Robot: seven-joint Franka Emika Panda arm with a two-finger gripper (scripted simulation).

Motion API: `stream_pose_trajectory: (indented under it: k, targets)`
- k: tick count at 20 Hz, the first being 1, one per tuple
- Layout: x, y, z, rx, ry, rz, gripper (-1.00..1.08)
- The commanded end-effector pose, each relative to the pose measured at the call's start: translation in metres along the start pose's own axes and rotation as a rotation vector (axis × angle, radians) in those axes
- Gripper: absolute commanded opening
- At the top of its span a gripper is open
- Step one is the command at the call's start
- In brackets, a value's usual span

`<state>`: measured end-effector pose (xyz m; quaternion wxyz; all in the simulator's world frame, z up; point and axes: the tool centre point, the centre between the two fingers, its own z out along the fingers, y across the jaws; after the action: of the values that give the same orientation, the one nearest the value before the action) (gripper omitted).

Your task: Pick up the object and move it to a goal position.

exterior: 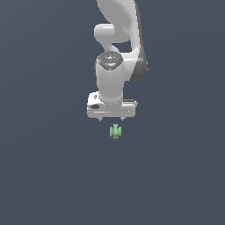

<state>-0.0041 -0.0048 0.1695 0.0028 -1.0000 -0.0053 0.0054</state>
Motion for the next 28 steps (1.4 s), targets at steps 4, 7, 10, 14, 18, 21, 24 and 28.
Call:
stream_pose_trajectory:
  k: [4,7,10,14,18,21,24,28]
  targets:
    - [-0.002,-0.003,0.001,-0.001,-0.007,-0.008,1.00]
    - [-0.006,-0.013,0.004,-0.005,-0.026,-0.029,1.00]
    - [-0.009,-0.019,0.006,-0.008,-0.038,-0.043,1.00]
    - [-0.009,-0.018,0.005,-0.008,-0.038,-0.042,1.00]
    - [-0.009,-0.019,0.008,-0.008,-0.036,-0.041,1.00]
    - [-0.008,-0.019,0.015,-0.007,-0.032,-0.039,1.00]
    - [-0.008,-0.020,0.025,-0.007,-0.025,-0.034,1.00]
    - [-0.008,-0.021,0.045,-0.006,-0.011,-0.027,1.00]
